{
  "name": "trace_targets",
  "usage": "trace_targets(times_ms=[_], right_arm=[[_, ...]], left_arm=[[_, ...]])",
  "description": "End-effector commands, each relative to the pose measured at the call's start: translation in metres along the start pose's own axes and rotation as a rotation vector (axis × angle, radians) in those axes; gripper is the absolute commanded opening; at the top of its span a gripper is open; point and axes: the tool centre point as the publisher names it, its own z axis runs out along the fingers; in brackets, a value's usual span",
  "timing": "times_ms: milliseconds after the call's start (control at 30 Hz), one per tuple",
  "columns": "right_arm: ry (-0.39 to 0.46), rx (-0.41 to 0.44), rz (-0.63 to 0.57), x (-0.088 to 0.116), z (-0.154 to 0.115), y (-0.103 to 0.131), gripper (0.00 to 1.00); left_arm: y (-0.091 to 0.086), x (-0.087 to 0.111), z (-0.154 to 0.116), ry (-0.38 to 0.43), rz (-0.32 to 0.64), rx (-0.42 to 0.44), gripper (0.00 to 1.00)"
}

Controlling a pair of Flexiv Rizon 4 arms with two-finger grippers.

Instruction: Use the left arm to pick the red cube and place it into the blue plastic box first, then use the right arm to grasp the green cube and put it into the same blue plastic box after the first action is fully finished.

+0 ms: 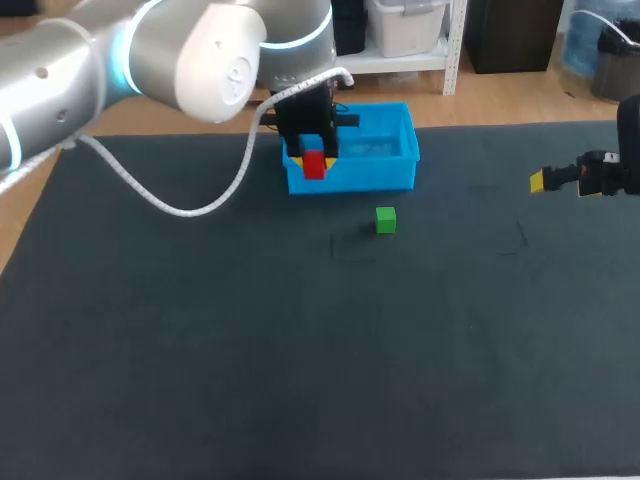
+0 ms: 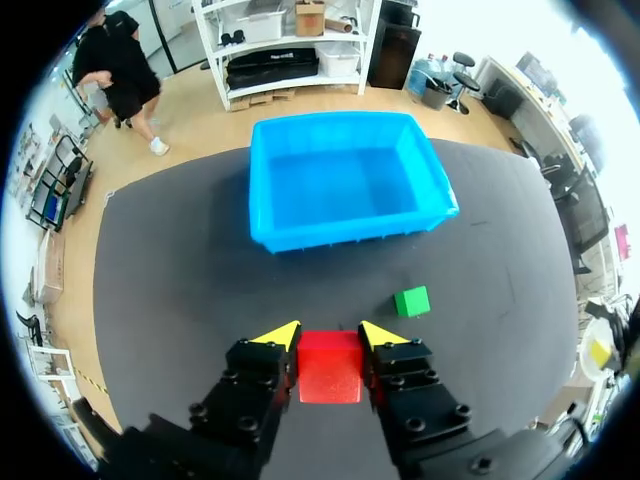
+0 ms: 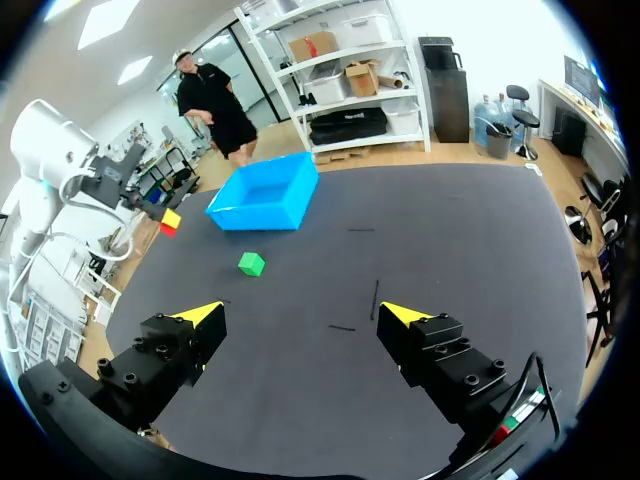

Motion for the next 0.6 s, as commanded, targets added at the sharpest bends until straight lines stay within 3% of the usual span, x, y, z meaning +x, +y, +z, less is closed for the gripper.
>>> trace_targets(times_ms=[33,233,600], right_arm=[[0.000,0.000,-0.001,0.000,-0.001,0.000,1.00],[0.000,0.000,-0.001,0.000,-0.001,0.000,1.00],[0.000,0.000,-0.001,0.000,-0.001,0.000,1.00]], left_arm=[[0.009,0.015,-0.006,-0.124,0.003,0.025,0.00],[0.011,0.015,-0.014,-0.196,0.055,0.069,0.00],[0.011,0.005,-0.032,-0.357,0.240,0.132,0.00]])
